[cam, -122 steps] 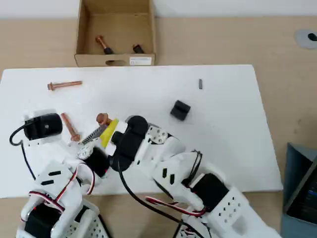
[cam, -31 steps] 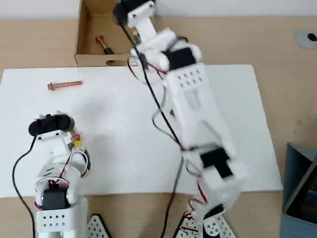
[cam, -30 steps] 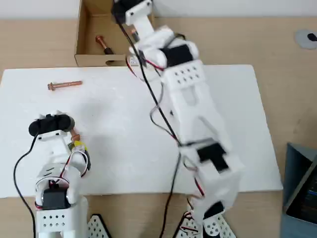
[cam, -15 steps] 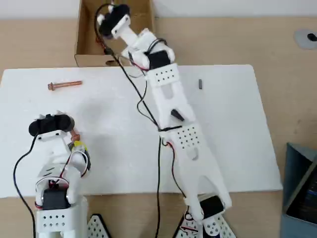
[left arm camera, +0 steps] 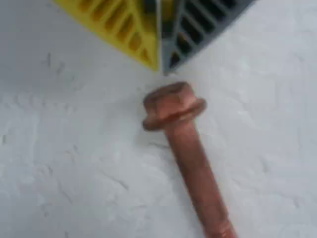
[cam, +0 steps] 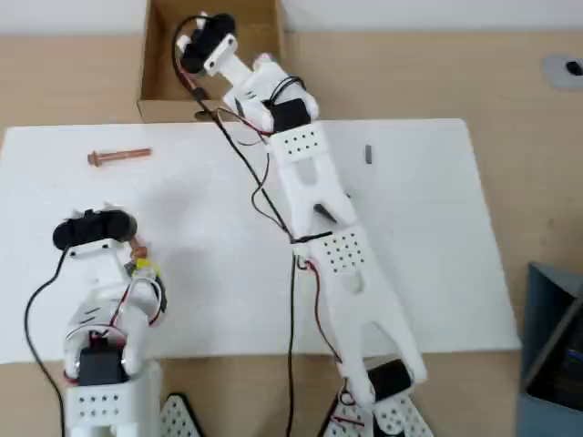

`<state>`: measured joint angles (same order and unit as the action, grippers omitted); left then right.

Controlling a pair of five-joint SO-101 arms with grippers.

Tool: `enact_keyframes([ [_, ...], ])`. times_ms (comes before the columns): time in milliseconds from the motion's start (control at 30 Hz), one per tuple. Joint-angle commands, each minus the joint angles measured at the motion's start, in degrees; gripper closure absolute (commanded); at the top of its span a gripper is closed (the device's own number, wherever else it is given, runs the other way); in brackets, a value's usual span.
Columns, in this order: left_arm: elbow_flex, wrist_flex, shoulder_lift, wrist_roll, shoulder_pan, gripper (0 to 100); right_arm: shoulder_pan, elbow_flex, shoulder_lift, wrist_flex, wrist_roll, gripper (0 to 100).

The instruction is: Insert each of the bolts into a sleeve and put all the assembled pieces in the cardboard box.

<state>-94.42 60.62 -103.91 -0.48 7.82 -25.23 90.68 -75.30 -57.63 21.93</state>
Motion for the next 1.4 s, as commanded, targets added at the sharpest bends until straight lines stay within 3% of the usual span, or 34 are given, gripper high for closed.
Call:
enact_keyframes([
  [0, 0.4, 0.1, -0.5, -0.4, 0.2, 100, 0.7, 2.6, 1.5, 1.1, 0.4, 81.4],
  [133, 0.4, 0.1, -0.5, -0.4, 0.2, 100, 0.7, 3.3, 1.7, 0.0, 0.4, 81.4],
  [367, 0.4, 0.1, -0.5, -0.4, 0.2, 100, 1.4, 5.0, 7.1, -11.1, 0.1, 81.5],
  [633, 0.4, 0.1, -0.5, -0.4, 0.2, 100, 3.0, 4.9, 16.1, -24.6, 0.4, 99.1],
  [1033, 0.4, 0.1, -0.5, -0.4, 0.2, 100, 3.6, 4.8, 25.1, -44.0, 4.1, 98.8],
  [1233, 0.4, 0.1, -0.5, -0.4, 0.2, 100, 5.9, 4.2, 30.1, -44.9, 4.0, 98.8],
  [1367, 0.4, 0.2, -0.5, -0.4, 0.2, 100, 7.3, -4.2, 35.2, -44.9, 4.0, 98.7],
])
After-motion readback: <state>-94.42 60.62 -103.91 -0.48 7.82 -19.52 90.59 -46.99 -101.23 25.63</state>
